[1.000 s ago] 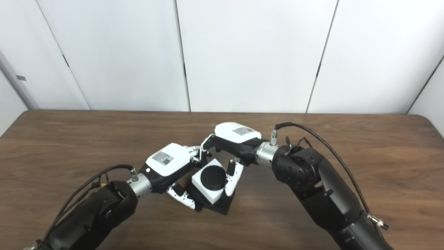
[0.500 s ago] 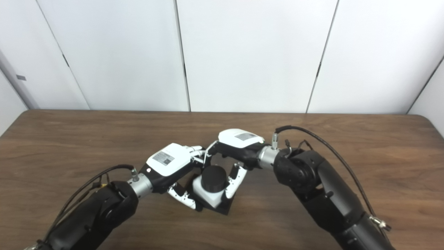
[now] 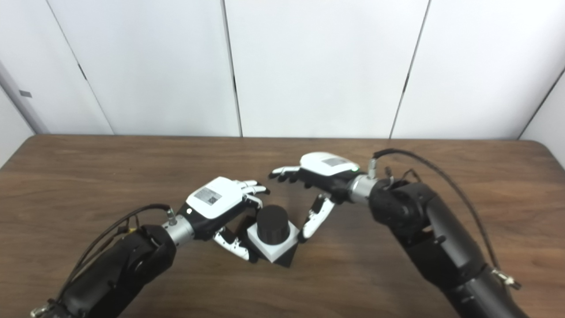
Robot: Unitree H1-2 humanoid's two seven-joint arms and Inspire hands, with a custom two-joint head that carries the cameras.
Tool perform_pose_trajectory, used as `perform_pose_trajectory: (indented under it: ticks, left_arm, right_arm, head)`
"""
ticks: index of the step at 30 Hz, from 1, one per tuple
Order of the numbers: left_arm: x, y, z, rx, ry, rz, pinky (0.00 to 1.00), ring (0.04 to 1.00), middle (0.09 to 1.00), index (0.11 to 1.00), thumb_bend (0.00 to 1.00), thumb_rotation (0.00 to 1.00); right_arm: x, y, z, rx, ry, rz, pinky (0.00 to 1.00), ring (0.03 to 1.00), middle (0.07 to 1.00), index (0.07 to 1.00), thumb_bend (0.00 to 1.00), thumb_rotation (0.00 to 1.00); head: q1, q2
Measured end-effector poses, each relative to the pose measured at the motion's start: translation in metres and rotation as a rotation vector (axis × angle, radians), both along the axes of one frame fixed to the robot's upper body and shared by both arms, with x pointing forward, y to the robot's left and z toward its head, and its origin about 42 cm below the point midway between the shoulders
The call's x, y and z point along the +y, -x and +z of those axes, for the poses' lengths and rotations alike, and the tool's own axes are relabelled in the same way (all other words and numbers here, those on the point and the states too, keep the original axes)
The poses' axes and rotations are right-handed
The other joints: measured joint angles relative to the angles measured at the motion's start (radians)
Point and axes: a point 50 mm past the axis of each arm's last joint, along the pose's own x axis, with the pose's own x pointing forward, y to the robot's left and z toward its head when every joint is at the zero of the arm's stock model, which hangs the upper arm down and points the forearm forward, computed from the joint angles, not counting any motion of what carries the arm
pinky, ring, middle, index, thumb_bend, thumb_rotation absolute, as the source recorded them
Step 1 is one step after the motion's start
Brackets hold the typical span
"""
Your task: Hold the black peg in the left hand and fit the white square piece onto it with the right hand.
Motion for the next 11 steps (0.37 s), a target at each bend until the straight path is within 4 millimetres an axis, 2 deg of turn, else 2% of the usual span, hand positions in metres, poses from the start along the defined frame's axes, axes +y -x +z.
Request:
perform_pose_trajectory:
  ticks: [5, 11]
  left_arm:
    - [0.0, 0.0, 0.0, 0.0, 0.0, 0.0, 0.83, 0.912, 0.892, 0.491, 0.52, 0.08]
    - [0.0, 0.0, 0.0, 0.002, -0.002, 0.0, 0.84, 0.919, 0.899, 0.492, 0.52, 0.08]
  right_arm:
    - [-0.016, 0.003, 0.003, -0.006, -0.03, -0.033, 0.69, 0.819, 0.84, 0.834, 0.88, 0.18]
    - [-0.042, 0.013, 0.006, -0.09, -0.167, -0.145, 0.6, 0.721, 0.759, 0.733, 0.77, 0.11]
  head:
    - [-0.003, -0.002]
    - [-0.009, -0.005]
